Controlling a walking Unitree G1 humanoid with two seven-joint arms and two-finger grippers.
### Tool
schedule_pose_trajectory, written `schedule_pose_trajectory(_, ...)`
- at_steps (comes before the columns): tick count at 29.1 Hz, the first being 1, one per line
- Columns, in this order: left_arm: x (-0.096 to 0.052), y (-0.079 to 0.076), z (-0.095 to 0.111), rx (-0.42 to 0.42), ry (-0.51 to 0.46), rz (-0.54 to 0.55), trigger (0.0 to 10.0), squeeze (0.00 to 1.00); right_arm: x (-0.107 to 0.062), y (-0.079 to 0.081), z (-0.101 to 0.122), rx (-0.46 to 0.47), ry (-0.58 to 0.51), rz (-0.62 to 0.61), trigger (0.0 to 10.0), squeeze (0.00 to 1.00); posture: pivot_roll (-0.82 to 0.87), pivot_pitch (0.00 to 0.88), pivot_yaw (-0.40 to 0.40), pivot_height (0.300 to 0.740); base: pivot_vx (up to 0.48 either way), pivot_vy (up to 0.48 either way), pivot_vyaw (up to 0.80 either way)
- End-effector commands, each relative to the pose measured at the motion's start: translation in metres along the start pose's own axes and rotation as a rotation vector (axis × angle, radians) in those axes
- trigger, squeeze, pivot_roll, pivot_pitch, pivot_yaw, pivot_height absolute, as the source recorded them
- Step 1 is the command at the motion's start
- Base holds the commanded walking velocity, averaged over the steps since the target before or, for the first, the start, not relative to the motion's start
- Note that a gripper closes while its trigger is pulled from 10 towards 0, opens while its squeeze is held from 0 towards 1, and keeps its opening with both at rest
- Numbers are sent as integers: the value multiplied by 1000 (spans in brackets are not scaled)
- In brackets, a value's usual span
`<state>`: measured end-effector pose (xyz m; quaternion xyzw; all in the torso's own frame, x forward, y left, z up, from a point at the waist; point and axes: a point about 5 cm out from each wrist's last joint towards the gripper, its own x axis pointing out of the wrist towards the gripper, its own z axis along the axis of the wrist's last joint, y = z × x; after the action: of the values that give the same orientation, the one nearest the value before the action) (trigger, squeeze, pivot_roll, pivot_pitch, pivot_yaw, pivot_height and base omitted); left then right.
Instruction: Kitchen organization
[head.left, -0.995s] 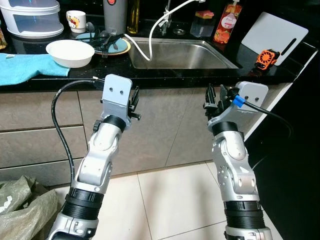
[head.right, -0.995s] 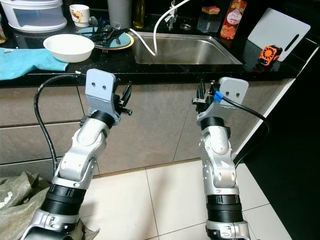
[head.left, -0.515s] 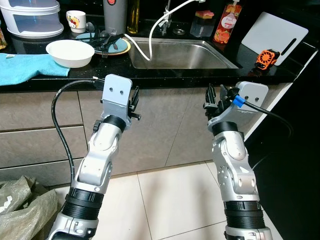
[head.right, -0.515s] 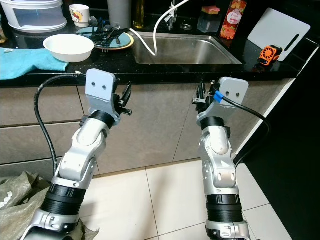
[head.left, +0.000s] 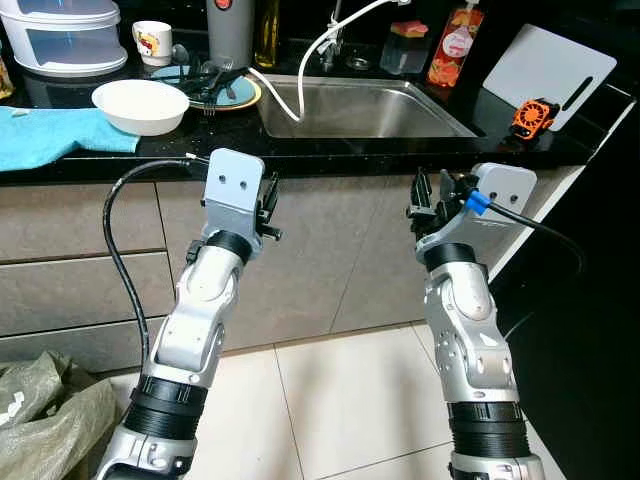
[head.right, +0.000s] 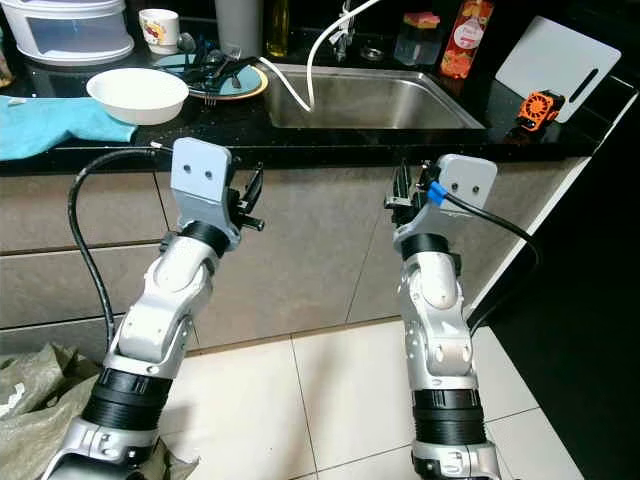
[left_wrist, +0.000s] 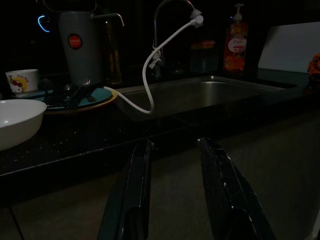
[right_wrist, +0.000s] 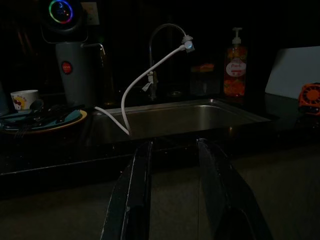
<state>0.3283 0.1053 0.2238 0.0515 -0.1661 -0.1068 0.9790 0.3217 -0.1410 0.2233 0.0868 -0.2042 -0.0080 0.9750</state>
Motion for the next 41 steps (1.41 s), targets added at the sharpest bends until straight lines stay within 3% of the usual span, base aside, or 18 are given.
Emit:
schedule_pose_trajectory(1, 1, -6, -2, -10, 12, -12, 10000, 0, -2, -5, -2, -9, 13, -16, 10000, 0, 238, 0, -108, 740, 0, 0, 0)
schedule_pose_trajectory(41, 1, -6, -2, -11, 13, -11, 10000, 0, -2, -5, -3, -8, 15, -16, 10000, 0, 238, 0, -110, 740, 0, 0, 0)
